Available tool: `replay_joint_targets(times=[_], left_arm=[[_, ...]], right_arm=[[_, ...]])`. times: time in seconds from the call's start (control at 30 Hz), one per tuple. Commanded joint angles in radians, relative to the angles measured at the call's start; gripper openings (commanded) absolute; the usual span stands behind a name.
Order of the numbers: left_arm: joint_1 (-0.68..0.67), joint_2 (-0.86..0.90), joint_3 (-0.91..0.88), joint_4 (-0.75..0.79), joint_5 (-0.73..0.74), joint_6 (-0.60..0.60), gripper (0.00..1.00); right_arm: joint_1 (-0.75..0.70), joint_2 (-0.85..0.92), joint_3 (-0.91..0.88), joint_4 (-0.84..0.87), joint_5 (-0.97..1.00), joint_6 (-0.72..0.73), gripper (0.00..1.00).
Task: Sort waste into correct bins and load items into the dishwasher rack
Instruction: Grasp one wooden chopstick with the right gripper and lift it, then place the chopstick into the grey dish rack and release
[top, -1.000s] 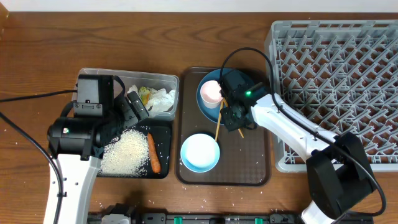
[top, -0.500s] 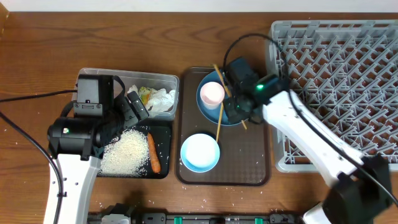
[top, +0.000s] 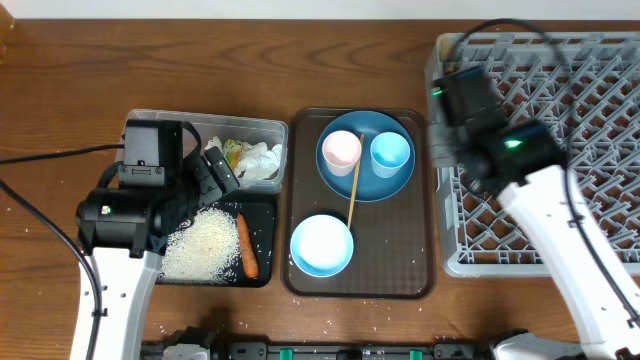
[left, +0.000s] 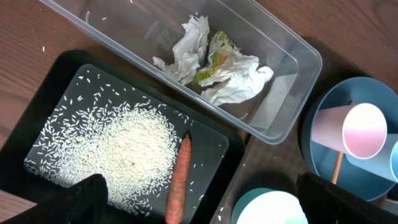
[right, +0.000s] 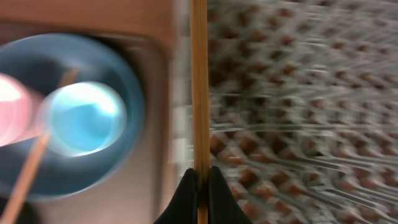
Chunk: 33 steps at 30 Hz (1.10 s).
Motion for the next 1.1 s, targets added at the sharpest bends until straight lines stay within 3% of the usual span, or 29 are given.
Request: replay_joint_targets(times=[0.0,0.27,0.93,1.0,1.07], left_arm=[[0.005,0.002,0.026,-0.003,0.009,-0.002,0.99],[0.005,0.002,0.026,-0.003,0.009,-0.002,0.99],[0.005,0.002,0.026,-0.003,0.009,-0.002,0.99],[0.005,0.002,0.026,-0.002,0.009,-0.002,0.99],[0.005,0.002,0.026,-0.003,0.009,-0.002,0.99]], right_arm=[[-0.079,0.0,0.014,-0.003,0.064,-0.063,0.01],[-0.181,0.052,0.009,0.028,-0.156,-0.135,0.01],[-0.184,0.354,-0.003,0.124,-0.181,-0.079,0.01],[-0.184,0.363,-0.003,0.123,-0.181,-0.079,0.03],[-0.184,0.364,-0.003,0.123,-0.181,-0.079,0.13]])
